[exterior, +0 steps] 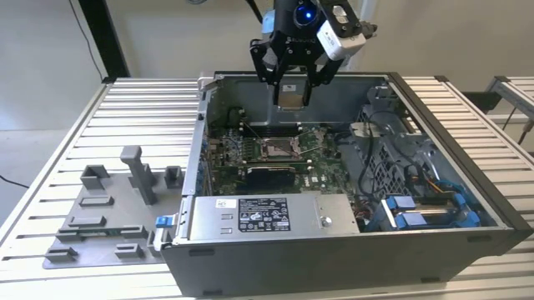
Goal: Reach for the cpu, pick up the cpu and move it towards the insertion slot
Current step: 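Pick up the cpu and move it towards the insertion slot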
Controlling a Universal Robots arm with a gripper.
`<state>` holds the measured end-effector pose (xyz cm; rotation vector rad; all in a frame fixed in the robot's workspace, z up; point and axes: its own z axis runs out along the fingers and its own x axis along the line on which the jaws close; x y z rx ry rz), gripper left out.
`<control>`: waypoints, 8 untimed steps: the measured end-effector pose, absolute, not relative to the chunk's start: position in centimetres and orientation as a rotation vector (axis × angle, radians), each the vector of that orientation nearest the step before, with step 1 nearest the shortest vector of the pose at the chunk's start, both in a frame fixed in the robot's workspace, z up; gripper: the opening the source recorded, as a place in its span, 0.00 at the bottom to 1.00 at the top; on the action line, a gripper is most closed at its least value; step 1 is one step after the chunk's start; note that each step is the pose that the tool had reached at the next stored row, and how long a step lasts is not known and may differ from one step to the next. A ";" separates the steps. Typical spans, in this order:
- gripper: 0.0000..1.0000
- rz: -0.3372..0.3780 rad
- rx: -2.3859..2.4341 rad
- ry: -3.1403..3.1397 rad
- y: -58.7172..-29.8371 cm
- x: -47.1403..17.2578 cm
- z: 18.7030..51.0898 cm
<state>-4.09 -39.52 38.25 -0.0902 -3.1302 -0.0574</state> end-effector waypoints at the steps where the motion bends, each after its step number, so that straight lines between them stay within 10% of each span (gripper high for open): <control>1: 0.00 -0.057 -0.090 -3.130 -39.1 -4.1 38.2; 8: 0.00 -0.058 -0.090 -3.130 -36.0 -4.1 38.2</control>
